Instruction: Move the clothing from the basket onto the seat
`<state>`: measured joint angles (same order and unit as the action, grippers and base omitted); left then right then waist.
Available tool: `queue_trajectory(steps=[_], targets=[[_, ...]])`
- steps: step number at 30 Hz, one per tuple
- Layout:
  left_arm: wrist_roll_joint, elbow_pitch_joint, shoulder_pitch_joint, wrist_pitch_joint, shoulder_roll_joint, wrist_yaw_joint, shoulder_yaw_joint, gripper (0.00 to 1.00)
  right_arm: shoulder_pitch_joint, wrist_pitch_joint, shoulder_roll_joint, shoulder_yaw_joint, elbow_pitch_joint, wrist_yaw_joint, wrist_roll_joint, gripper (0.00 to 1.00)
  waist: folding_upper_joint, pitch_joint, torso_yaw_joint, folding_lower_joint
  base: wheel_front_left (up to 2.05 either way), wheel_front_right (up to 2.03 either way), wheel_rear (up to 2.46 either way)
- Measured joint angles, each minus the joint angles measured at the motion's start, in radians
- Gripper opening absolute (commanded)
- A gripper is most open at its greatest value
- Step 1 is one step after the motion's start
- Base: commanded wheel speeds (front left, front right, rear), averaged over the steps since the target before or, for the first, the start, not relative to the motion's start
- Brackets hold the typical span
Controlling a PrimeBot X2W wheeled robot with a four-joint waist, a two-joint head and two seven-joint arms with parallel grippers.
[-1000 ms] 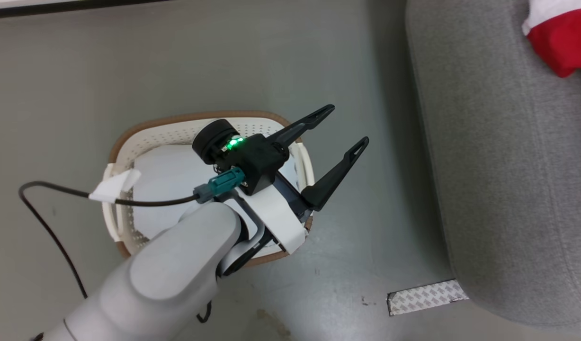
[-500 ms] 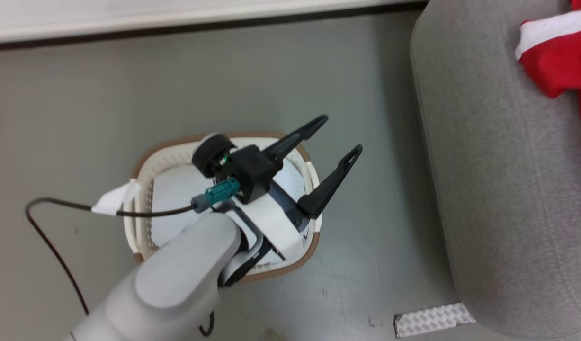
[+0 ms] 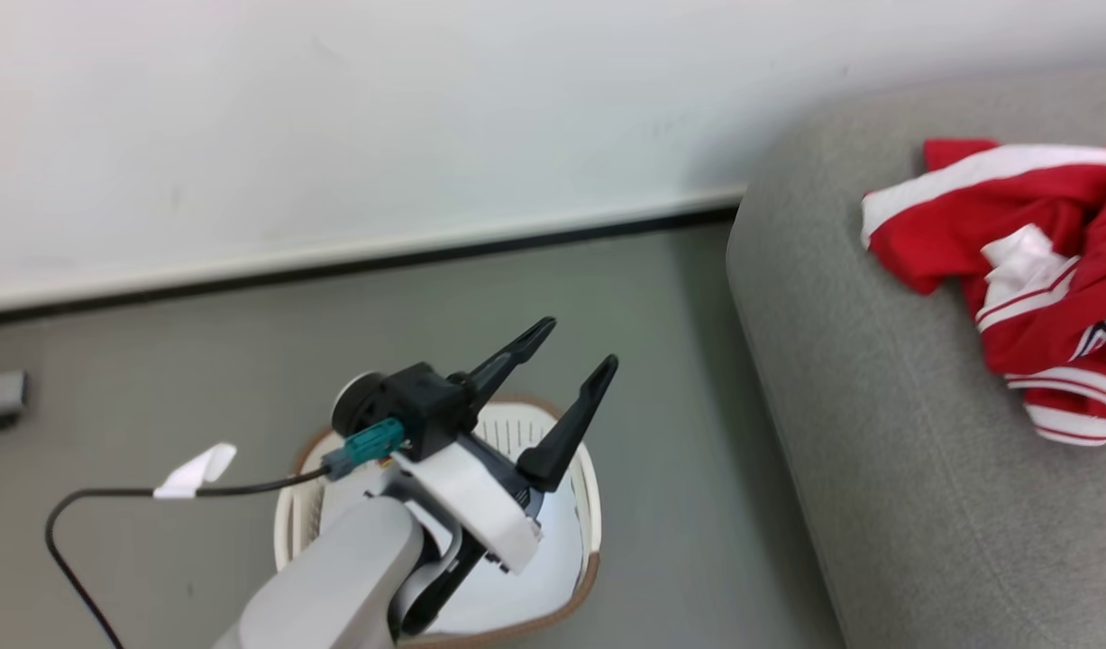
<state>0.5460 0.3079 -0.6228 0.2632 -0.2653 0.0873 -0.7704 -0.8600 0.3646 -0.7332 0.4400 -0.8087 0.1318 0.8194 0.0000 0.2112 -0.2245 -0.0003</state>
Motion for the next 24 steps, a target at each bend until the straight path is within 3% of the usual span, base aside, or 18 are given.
queue_trajectory(steps=[10,16,24], targets=[[-0.002,-0.018,0.121,0.001,-0.006,-0.019,0.111,1.0,0.074,-0.12,-0.038,0.005,0.212,0.0,-0.029,1.0,0.0,-0.149,0.036,0.0,0.0,0.0,0.0],[-0.011,-0.019,0.162,0.001,-0.024,-0.046,0.185,1.0,0.156,-0.287,0.045,-0.06,0.323,0.0,-0.045,1.0,0.0,-0.206,0.1,0.0,0.0,0.0,0.0],[-0.023,-0.021,0.225,0.001,-0.048,-0.1,0.307,1.0,0.31,-0.51,0.183,-0.172,0.397,0.0,-0.15,1.0,0.0,-0.24,0.187,0.0001,0.0,0.0,0.0]])
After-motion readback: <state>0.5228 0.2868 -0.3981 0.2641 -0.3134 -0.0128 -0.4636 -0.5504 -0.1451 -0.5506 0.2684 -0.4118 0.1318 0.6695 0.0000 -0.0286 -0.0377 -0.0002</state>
